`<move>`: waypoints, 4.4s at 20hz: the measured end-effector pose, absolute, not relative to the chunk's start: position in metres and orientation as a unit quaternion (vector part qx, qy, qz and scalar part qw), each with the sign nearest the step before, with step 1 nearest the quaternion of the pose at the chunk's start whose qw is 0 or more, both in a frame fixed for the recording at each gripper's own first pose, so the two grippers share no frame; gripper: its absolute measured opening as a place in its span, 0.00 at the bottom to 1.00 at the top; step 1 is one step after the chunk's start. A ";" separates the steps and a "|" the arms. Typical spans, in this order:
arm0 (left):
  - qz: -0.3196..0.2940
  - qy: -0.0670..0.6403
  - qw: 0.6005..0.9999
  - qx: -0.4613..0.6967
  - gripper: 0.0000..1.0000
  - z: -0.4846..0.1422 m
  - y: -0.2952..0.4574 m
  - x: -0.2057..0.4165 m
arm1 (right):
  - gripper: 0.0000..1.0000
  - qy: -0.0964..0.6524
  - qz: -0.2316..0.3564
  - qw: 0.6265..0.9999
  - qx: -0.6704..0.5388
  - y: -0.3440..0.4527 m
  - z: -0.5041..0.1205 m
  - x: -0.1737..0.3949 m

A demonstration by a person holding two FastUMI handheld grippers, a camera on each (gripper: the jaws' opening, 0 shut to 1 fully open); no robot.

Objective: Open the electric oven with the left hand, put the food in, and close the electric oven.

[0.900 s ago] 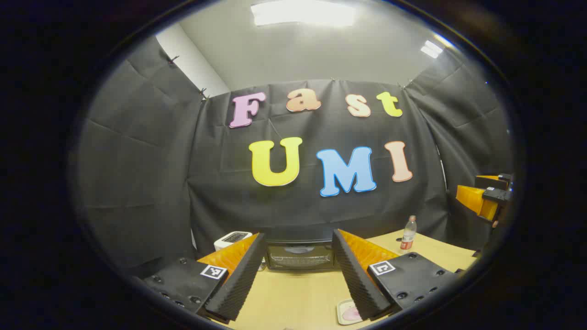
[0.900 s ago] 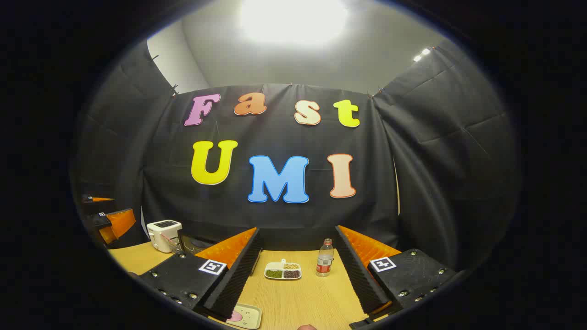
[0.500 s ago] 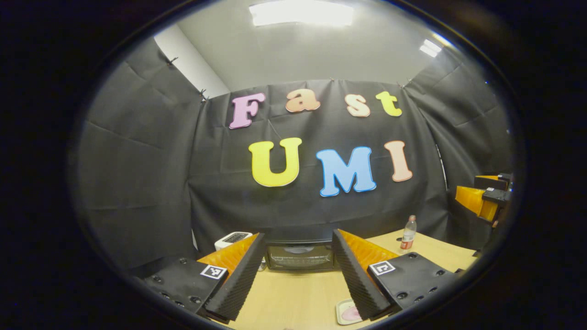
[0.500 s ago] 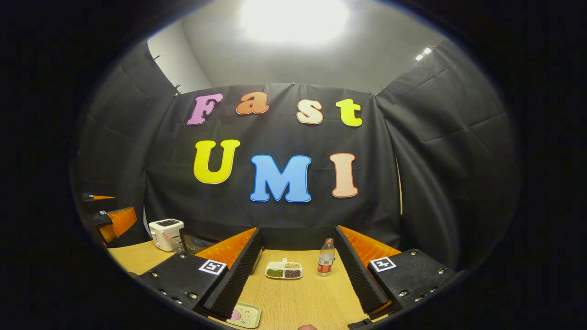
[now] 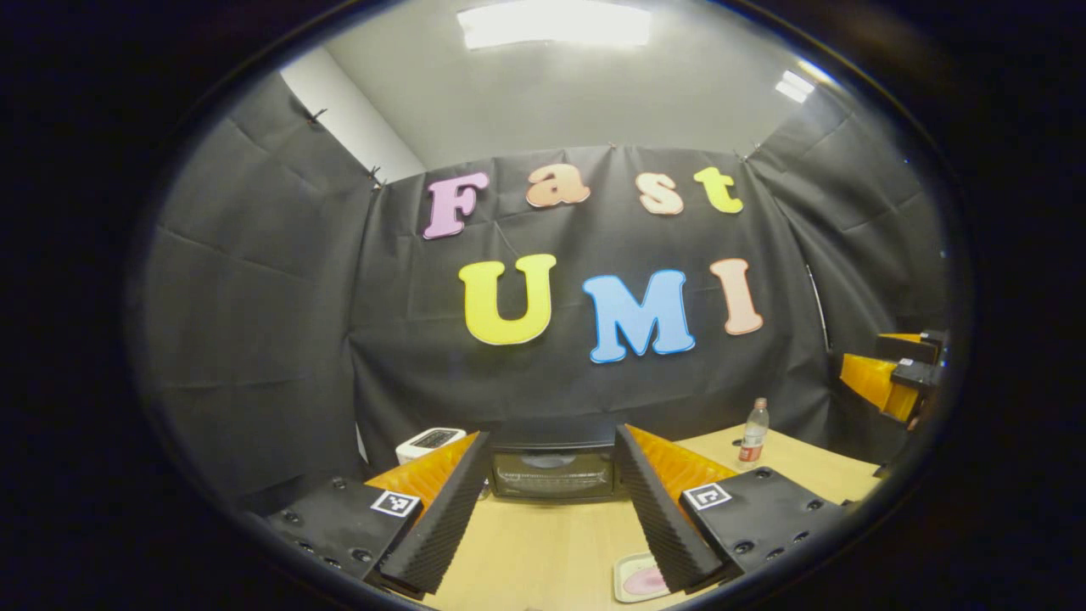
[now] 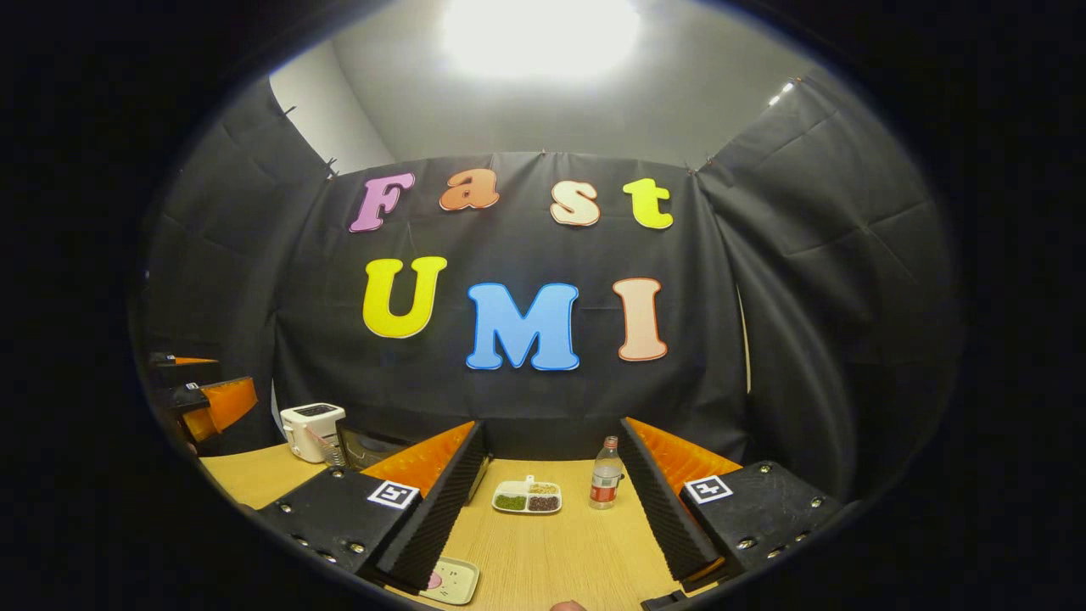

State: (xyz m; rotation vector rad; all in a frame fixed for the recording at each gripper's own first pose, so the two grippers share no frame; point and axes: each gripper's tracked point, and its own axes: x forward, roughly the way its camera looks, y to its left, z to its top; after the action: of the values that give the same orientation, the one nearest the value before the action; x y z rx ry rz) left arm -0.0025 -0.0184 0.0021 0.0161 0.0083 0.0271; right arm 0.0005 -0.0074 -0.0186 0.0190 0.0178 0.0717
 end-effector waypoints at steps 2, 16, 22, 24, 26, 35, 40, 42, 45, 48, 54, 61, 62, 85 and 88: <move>0.019 0.005 1.000 0.013 1.00 0.002 -0.014 0.009 | 0.98 0.010 0.042 0.999 0.012 -0.005 -0.027 0.002; -0.011 0.016 1.000 -0.007 1.00 -0.052 0.027 0.201 | 0.98 0.021 0.003 1.000 0.012 0.038 -0.051 0.057; -0.044 0.050 0.998 -0.022 1.00 -0.108 0.018 0.273 | 0.98 0.035 -0.036 0.999 0.005 0.046 -0.069 0.074; -0.054 0.066 0.996 -0.026 0.97 -0.128 0.014 0.293 | 0.98 0.039 -0.050 0.998 0.007 0.047 -0.072 0.079; -0.062 0.082 0.994 -0.025 1.00 -0.147 0.008 0.311 | 0.98 0.043 -0.060 0.997 0.005 0.047 -0.075 0.083; -0.071 0.132 0.989 -0.017 0.97 -0.228 -0.006 0.364 | 0.98 0.060 -0.084 0.995 -0.018 0.039 -0.080 0.089; -0.063 0.142 0.988 -0.016 0.98 -0.247 -0.013 0.377 | 0.98 0.061 -0.095 0.993 -0.029 0.029 -0.076 0.090; -0.058 0.142 0.988 -0.015 1.00 -0.247 -0.012 0.373 | 0.98 0.060 -0.097 0.993 -0.032 0.027 -0.074 0.089; -0.056 0.138 0.989 -0.014 1.00 -0.249 -0.013 0.364 | 0.98 0.059 -0.094 0.993 -0.035 0.027 -0.073 0.089; -0.056 0.135 0.989 -0.014 0.99 -0.251 -0.012 0.347 | 0.98 0.059 -0.088 0.994 -0.033 0.027 -0.074 0.087; -0.051 0.151 0.987 -0.002 0.99 -0.265 -0.011 0.308 | 0.98 0.058 -0.076 0.995 -0.028 0.026 -0.073 0.084; -0.056 0.182 0.982 0.004 0.91 -0.288 -0.010 0.266 | 0.98 0.063 -0.064 0.996 -0.028 0.024 -0.075 0.072; -0.056 0.187 0.981 0.004 0.97 -0.292 -0.010 0.261 | 0.98 0.065 -0.063 0.996 -0.026 0.024 -0.077 0.071; -0.065 0.168 0.984 -0.016 0.98 -0.240 0.001 0.191 | 0.98 0.135 0.021 0.990 0.028 0.063 -0.110 0.061; -0.057 0.143 0.988 -0.011 1.00 -0.204 0.014 0.175 | 0.98 0.177 0.049 0.982 0.049 0.075 -0.137 0.061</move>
State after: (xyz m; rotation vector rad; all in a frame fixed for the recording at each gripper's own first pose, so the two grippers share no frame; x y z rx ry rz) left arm 0.1752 0.0136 -0.2043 -0.0222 0.2871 -0.1154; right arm 0.0607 0.0754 -0.1368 0.0977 0.3555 0.0981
